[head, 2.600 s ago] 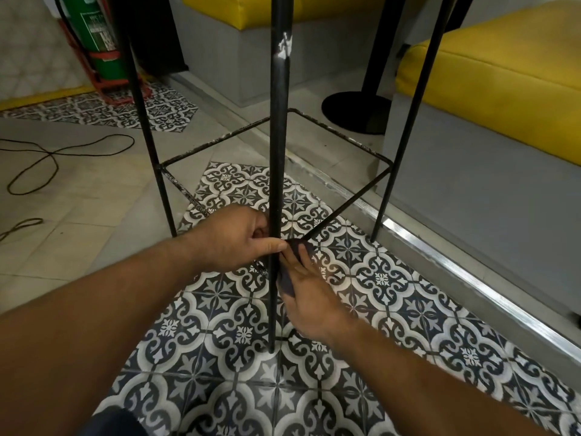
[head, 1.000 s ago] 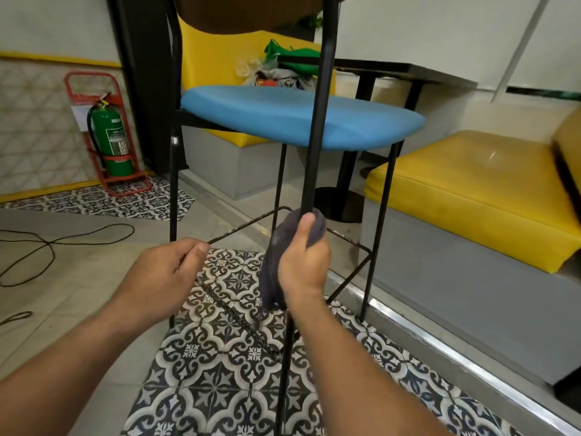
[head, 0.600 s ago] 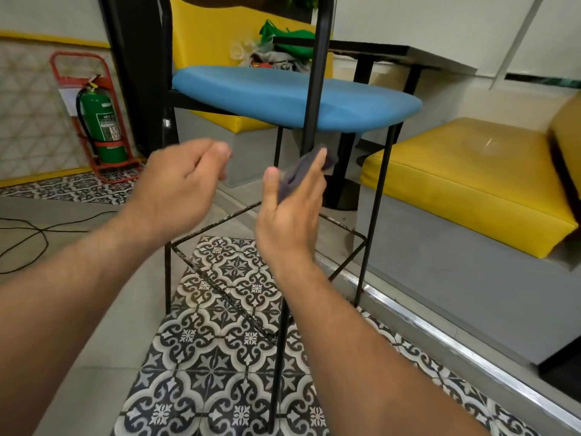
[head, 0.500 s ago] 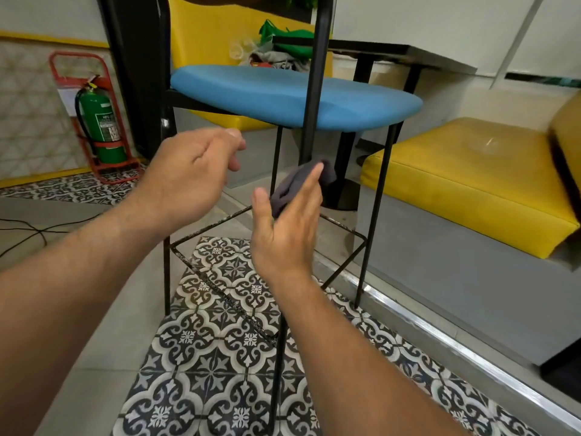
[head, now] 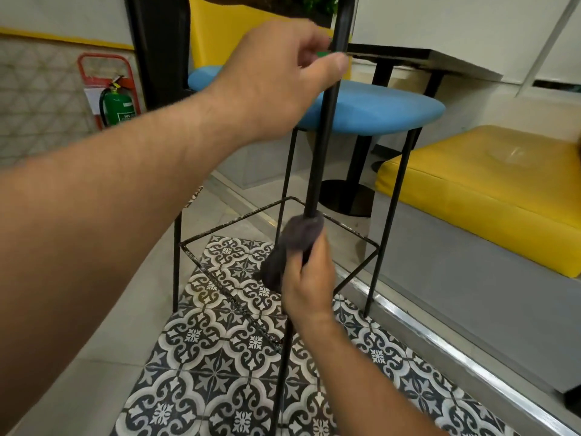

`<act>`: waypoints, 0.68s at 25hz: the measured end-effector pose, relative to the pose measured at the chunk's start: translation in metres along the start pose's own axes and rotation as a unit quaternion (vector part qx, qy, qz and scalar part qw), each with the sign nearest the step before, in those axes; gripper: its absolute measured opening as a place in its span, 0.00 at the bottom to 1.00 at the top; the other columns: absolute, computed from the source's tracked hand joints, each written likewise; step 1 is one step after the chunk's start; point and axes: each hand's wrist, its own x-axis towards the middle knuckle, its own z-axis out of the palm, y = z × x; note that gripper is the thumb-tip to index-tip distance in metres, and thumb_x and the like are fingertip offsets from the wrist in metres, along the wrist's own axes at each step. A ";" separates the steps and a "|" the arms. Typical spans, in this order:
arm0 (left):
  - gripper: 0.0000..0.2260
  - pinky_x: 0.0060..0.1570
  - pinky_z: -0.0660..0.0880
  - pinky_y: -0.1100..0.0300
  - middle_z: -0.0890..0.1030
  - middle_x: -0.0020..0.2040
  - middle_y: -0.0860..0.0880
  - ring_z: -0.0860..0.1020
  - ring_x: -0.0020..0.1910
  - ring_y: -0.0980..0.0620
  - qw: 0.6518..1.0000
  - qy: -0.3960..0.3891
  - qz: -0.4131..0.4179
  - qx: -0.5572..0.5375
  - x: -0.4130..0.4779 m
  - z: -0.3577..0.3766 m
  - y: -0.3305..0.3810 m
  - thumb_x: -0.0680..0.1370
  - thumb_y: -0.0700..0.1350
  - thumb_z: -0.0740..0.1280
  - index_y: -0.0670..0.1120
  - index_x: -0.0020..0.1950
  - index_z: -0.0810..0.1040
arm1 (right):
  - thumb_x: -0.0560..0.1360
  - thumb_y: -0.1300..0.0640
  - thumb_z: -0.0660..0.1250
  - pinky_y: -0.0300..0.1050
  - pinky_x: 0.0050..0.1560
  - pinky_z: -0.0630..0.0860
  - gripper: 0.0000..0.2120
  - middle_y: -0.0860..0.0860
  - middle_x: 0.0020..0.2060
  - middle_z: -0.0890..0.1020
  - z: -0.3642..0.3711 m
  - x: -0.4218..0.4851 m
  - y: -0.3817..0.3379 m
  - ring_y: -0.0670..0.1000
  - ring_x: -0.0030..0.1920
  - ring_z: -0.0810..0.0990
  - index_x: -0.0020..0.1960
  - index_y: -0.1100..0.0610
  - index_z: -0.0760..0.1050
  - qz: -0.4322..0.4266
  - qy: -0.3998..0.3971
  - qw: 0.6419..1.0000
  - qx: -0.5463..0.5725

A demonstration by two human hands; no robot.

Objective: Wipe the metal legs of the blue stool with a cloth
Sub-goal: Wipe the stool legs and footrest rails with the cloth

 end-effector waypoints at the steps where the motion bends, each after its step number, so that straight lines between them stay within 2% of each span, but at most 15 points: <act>1: 0.14 0.44 0.69 0.75 0.79 0.51 0.55 0.74 0.47 0.62 1.000 -0.010 0.017 0.011 0.003 0.004 0.005 0.82 0.53 0.60 0.50 0.62 0.77 | 0.80 0.47 0.59 0.41 0.47 0.79 0.13 0.41 0.50 0.78 0.000 0.011 -0.006 0.37 0.50 0.77 0.63 0.43 0.66 0.010 0.014 1.000 -0.012; 3: 0.11 0.45 0.72 0.72 0.79 0.50 0.55 0.75 0.47 0.62 0.999 -0.017 0.034 0.016 0.006 0.016 0.011 0.82 0.53 0.60 0.51 0.57 0.79 | 0.78 0.45 0.60 0.43 0.39 0.79 0.08 0.42 0.43 0.78 0.001 0.032 -0.022 0.39 0.43 0.78 0.56 0.43 0.65 -0.009 0.051 0.998 -0.038; 5: 0.11 0.46 0.73 0.70 0.78 0.49 0.55 0.75 0.48 0.61 0.998 0.003 0.053 0.039 0.004 0.029 0.008 0.81 0.52 0.62 0.50 0.58 0.79 | 0.77 0.43 0.59 0.36 0.35 0.75 0.08 0.41 0.41 0.77 0.004 0.054 -0.040 0.38 0.42 0.77 0.54 0.44 0.65 -0.046 0.095 0.993 -0.052; 8: 0.11 0.46 0.71 0.70 0.75 0.49 0.54 0.73 0.46 0.61 0.996 0.054 0.054 0.054 -0.002 0.039 -0.004 0.80 0.50 0.65 0.47 0.59 0.76 | 0.78 0.45 0.59 0.39 0.37 0.75 0.09 0.42 0.42 0.78 0.007 0.067 -0.049 0.41 0.42 0.78 0.56 0.48 0.67 -0.096 0.139 0.985 -0.044; 10: 0.12 0.45 0.70 0.71 0.73 0.50 0.54 0.72 0.47 0.61 0.995 0.078 0.037 0.059 -0.006 0.043 -0.012 0.79 0.49 0.65 0.46 0.61 0.75 | 0.78 0.45 0.58 0.44 0.38 0.77 0.10 0.42 0.43 0.78 0.009 0.051 -0.033 0.42 0.42 0.78 0.58 0.46 0.66 -0.085 0.119 0.988 -0.043; 13: 0.15 0.46 0.70 0.73 0.74 0.51 0.54 0.72 0.46 0.62 0.995 0.089 0.020 0.039 -0.011 0.048 -0.016 0.80 0.50 0.65 0.45 0.64 0.73 | 0.77 0.42 0.56 0.49 0.33 0.79 0.10 0.44 0.40 0.77 0.010 0.007 0.008 0.44 0.39 0.79 0.55 0.44 0.63 -0.006 0.051 0.998 -0.047; 15: 0.14 0.45 0.72 0.73 0.74 0.47 0.56 0.72 0.43 0.62 0.997 0.080 0.002 0.017 -0.011 0.051 -0.017 0.80 0.50 0.65 0.45 0.63 0.74 | 0.77 0.42 0.57 0.53 0.34 0.81 0.12 0.46 0.40 0.78 0.005 -0.005 0.025 0.46 0.38 0.80 0.55 0.48 0.65 0.040 0.010 0.998 -0.041; 17: 0.12 0.44 0.75 0.69 0.74 0.43 0.56 0.73 0.41 0.61 0.997 0.069 -0.010 -0.016 -0.008 0.051 -0.019 0.80 0.50 0.65 0.45 0.59 0.77 | 0.78 0.43 0.58 0.52 0.34 0.81 0.10 0.45 0.39 0.78 0.001 -0.005 0.027 0.45 0.37 0.81 0.55 0.47 0.67 0.059 -0.009 0.998 -0.037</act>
